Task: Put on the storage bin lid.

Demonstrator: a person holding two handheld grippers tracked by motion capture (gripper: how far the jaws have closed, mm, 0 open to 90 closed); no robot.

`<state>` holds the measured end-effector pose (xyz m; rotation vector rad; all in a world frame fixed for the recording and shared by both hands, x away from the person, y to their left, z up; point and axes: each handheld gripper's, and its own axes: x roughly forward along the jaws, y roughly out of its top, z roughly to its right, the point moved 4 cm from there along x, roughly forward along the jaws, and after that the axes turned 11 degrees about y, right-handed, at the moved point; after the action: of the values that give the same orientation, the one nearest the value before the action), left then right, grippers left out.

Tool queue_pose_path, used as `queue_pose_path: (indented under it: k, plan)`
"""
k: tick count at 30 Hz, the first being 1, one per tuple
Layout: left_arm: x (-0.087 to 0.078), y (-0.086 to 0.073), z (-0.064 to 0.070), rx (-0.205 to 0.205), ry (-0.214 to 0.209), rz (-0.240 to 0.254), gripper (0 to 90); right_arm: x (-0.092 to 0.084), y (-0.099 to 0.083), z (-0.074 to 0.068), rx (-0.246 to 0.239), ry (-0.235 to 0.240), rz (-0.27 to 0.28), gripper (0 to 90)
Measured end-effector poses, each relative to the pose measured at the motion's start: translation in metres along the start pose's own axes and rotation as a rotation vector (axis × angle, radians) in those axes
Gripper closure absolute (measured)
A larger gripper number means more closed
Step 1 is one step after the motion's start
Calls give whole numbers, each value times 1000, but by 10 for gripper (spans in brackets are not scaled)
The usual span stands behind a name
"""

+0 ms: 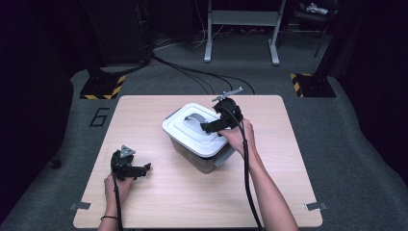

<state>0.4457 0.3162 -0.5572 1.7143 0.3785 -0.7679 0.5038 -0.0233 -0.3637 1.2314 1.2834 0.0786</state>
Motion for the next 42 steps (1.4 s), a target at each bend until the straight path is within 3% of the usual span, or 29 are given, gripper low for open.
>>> queue_pose_path:
  k: [15,27,35,42]
  plan:
    - [0,0,0,0,0,0,67,-44,-37,7,-4,-41,65,28]
    - [0,0,0,0,0,0,67,-67,-95,14,6,-101,62,22]
    - [0,0,0,1,0,1,67,-60,-145,24,43,-127,46,18]
    - [0,0,0,1,0,1,67,-38,-195,34,104,-120,14,8]
